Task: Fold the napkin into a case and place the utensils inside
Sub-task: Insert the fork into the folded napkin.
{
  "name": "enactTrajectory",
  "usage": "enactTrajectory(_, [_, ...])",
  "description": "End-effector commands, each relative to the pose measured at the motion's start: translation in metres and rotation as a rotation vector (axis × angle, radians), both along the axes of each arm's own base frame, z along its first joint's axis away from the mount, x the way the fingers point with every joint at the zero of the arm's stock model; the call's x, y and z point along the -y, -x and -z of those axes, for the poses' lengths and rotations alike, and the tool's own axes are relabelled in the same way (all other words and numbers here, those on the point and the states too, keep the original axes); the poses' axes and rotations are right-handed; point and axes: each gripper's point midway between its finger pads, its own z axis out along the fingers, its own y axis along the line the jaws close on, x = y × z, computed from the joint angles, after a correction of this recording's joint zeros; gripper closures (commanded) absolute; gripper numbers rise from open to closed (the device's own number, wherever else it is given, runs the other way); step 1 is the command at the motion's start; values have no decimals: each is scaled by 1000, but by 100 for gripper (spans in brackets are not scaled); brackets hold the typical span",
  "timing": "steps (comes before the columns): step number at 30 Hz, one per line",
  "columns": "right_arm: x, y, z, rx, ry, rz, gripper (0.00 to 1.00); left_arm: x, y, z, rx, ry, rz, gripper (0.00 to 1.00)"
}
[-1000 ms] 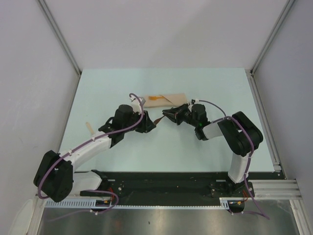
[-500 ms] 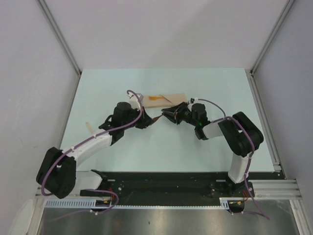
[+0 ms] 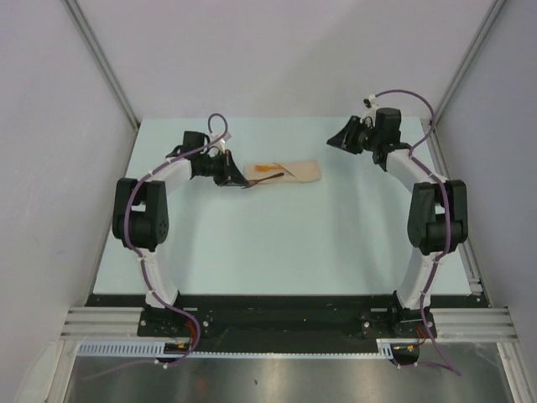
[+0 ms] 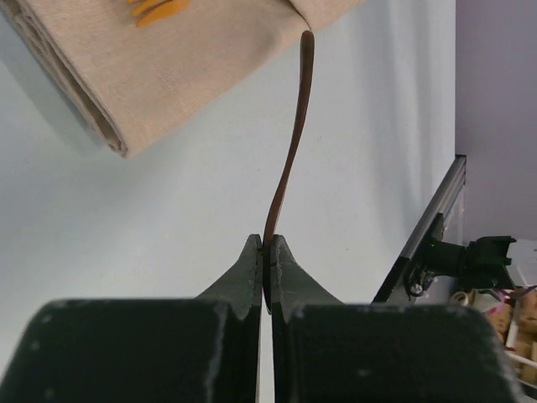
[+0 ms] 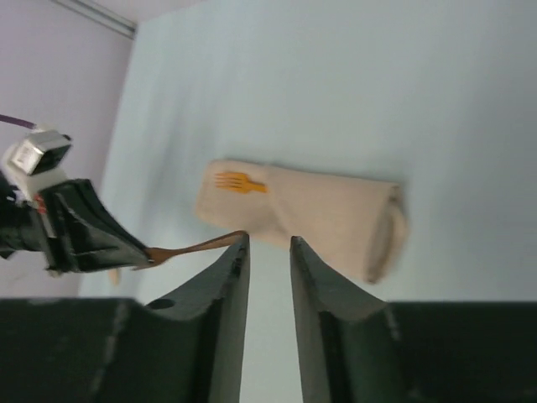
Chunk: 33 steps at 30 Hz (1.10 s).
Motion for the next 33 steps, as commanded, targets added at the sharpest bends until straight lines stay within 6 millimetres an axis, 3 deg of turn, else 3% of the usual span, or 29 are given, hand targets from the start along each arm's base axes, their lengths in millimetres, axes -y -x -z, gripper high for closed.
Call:
enactTrajectory(1, [31, 4, 77, -144, 177, -101, 73, 4, -6, -14, -30, 67, 110, 100])
enactTrajectory(3, [33, 1, 87, -155, 186, -108, 76, 3, -16, -17, -40, 54, 109, 100])
enactTrajectory(4, [34, -1, 95, -164, 192, -106, 76, 1, -19, -8, -65, 49, 104, 100])
enactTrajectory(9, [33, -5, 108, -167, 197, -113, 77, -3, -37, -6, -82, 32, 72, 100])
enactTrajectory(22, [39, -25, 125, -166, 236, -68, 77, -7, -51, 19, -135, -15, 28, 100])
enactTrajectory(33, [10, -42, 143, -166, 259, -102, 76, 12, -59, 22, -165, -6, 13, 100])
